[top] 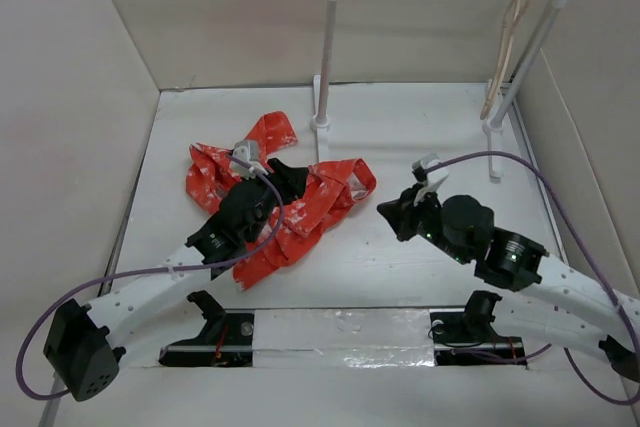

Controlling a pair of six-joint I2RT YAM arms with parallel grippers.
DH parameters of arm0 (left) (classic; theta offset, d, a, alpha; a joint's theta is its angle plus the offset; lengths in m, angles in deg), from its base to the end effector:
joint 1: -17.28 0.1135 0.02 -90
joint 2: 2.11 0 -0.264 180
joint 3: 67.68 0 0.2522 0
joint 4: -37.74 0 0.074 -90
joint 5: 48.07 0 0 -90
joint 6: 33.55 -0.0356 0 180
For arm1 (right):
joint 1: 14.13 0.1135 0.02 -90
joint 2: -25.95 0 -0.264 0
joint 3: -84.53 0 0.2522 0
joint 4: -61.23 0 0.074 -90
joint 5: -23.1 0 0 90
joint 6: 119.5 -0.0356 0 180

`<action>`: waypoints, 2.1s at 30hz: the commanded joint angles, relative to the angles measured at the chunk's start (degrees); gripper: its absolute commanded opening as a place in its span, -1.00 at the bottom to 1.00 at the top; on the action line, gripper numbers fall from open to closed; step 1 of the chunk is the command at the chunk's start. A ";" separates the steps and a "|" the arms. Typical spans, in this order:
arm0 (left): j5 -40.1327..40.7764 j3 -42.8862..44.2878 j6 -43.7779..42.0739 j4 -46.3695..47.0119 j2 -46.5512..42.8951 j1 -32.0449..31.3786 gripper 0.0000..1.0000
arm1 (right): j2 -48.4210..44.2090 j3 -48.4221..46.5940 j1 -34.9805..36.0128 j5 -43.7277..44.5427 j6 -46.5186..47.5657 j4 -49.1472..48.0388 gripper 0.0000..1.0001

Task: Place the trousers on the hanger
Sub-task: Flatten out the trousers at the center of the board.

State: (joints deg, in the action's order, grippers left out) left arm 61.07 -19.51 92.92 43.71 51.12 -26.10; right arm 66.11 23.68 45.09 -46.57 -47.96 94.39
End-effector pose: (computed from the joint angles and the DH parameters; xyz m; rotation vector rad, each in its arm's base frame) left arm 0.1685 -0.1432 0.3044 -0.1765 1.6081 -0.8336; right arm 0.0920 0.1303 0.3497 -0.3848 1.7817 0.6567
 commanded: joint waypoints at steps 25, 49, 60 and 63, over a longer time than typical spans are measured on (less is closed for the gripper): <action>14.09 -13.85 23.20 -38.36 -29.42 0.92 0.16 | 51.48 -15.56 11.44 1.09 7.82 -19.58 0.42; 8.99 -21.32 21.46 -19.38 -11.23 1.45 0.00 | 51.26 -18.30 10.39 23.68 4.22 -13.78 -1.00; 9.17 -13.41 12.14 -18.65 -14.87 2.68 -1.00 | 27.44 -23.56 11.09 31.16 5.62 0.98 -1.00; 7.94 -11.48 9.77 -23.48 -23.83 2.68 -1.00 | 22.25 -29.71 11.09 32.13 5.54 7.38 -1.00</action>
State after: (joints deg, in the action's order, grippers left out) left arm 68.63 -35.22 106.58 22.49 34.60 -23.85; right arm 92.93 0.42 55.49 -19.40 -42.91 97.19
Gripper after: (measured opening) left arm 0.028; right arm 0.043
